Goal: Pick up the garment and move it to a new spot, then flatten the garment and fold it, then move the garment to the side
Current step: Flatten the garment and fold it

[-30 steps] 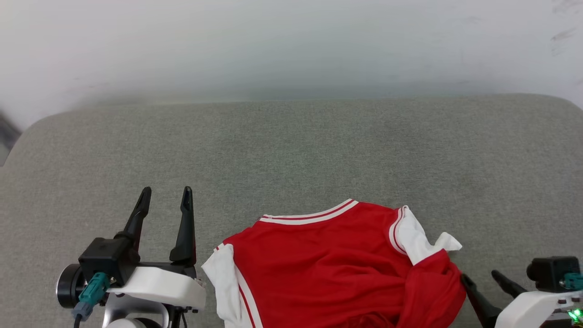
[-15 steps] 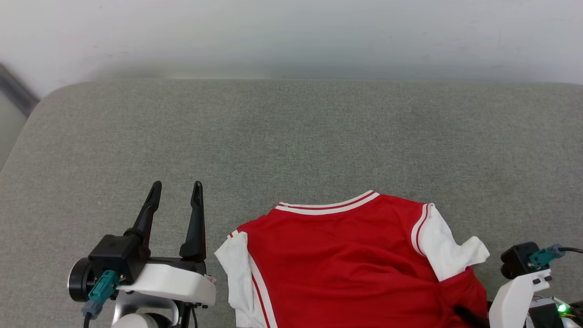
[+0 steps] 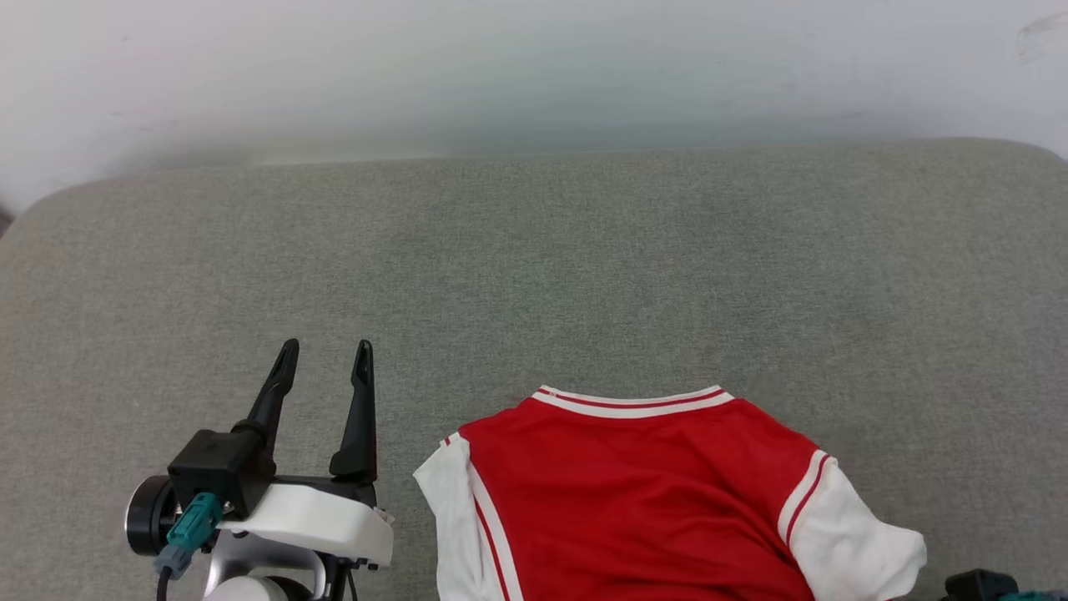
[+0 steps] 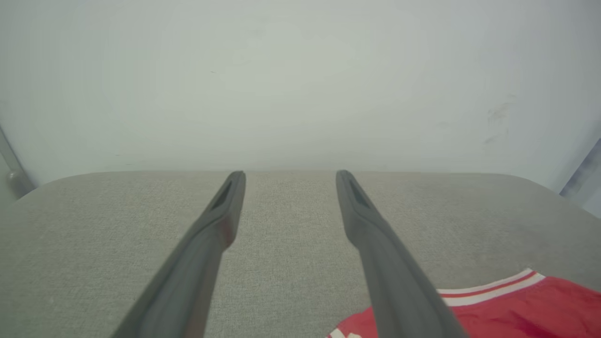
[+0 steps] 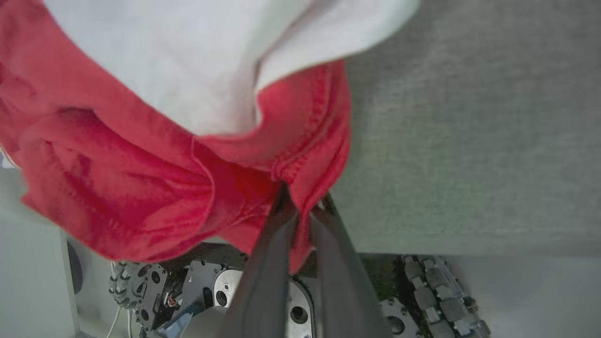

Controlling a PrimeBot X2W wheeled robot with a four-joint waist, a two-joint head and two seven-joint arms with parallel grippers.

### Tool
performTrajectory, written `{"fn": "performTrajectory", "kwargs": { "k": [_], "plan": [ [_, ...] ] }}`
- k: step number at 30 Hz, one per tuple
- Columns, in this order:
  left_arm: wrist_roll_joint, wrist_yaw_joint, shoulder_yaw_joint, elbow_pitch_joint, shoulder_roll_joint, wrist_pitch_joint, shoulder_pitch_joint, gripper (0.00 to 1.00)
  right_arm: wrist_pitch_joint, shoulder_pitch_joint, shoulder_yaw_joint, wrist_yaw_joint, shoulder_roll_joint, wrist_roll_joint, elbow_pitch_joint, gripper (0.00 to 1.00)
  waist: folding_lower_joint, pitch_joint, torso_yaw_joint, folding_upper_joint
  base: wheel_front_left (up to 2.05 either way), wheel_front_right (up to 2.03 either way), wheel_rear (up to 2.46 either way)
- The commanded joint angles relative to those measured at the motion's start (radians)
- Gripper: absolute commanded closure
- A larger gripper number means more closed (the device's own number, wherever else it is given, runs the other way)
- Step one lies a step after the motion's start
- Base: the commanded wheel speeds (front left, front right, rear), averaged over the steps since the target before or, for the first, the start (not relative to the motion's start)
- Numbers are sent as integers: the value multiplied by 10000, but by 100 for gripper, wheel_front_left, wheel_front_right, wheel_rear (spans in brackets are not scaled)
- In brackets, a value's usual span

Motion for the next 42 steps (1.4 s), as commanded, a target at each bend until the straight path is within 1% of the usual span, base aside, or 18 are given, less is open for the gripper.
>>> {"fn": "performTrajectory", "kwargs": {
  "k": [1, 2, 3, 4, 8, 13, 16, 19, 20, 23, 27, 29, 32, 35, 38, 42],
  "plan": [
    [-48, -29, -12, 46, 35, 6, -102, 0, -245, 94, 39, -3, 131, -2, 121, 100, 0, -8, -46, 0, 0, 0, 0],
    [-50, -29, -15, 63, 41, 25, -101, 0, -589, 36, 114, -2, 231, -56, 292, 64, 0, -22, -81, 0, 0, 0, 0],
    [-39, -44, -25, 84, 57, 46, -101, 0, -941, -8, 209, -2, 342, -41, 452, 15, 0, -28, -106, 0, 0, 0, 0],
    [-55, -47, -22, 102, 74, 53, -95, 0, -1403, -97, 246, -2, 415, -84, 543, 0, 0, -50, -130, 0, 0, 0, 0],
    [-105, -29, -9, 155, 121, 83, -21, 0, -3243, -247, 245, -5, 579, -214, 676, 0, 0, -139, -197, 0, 0, 0, 0],
    [-168, 36, 55, 214, 171, 106, 124, 0, -5104, -369, 145, -3, 627, -259, 421, 0, 0, -338, -304, 0, 0, 0, 0],
    [-235, 70, 109, 240, 187, 91, 217, 0, -5804, -387, -66, -3, 625, -334, 163, 0, 0, -477, -377, 0, 0, 0, 0],
    [-284, 140, 139, 242, 176, 81, 293, 0, -6137, -474, -377, -3, 561, -425, -129, 0, 0, -564, -418, 0, 0, 0, 0],
    [-318, 157, 155, 244, 161, 63, 326, 0, -5975, -502, -618, -3, 551, -556, -299, 0, 0, -627, -452, 0, 0, 0, 0],
    [-344, 189, 169, 235, 124, 36, 342, 0, -5482, -821, -968, -3, 156, -594, -302, 0, 0, -609, -465, 0, 0, 0, 0],
    [-338, 154, 142, 222, 95, 5, 173, 0, -4175, -1381, -1001, -3, -744, -420, 202, 0, 0, -424, -402, 0, 0, 0, 0],
    [-328, 129, 135, 227, 76, -30, 79, 0, -3350, -1722, -691, -3, -1279, -265, 494, 0, 0, -293, -344, 0, 0, 0, 0],
    [-326, 99, 137, 269, 30, -86, -15, 0, -2249, -2271, 57, -3, -2063, 128, 743, 0, 0, -34, -224, 0, 0, 0, 0],
    [-295, 93, 122, 270, -20, -120, -170, 0, -1315, -2796, 721, -3, -2636, 488, 940, 0, 0, 273, -85, 0, 0, 0, 0],
    [-286, 85, 93, 299, -88, -180, -261, 0, -536, -3156, 1149, -3, -3049, 723, 1170, 0, 0, 564, 70, 0, 0, 0, 0],
    [-290, 36, 100, 343, -151, -265, -387, 0, 96, -3493, 1676, -2, -3377, 917, 1478, 0, 0, 971, 160, 0, 0, 0, 0]
  ]
}}
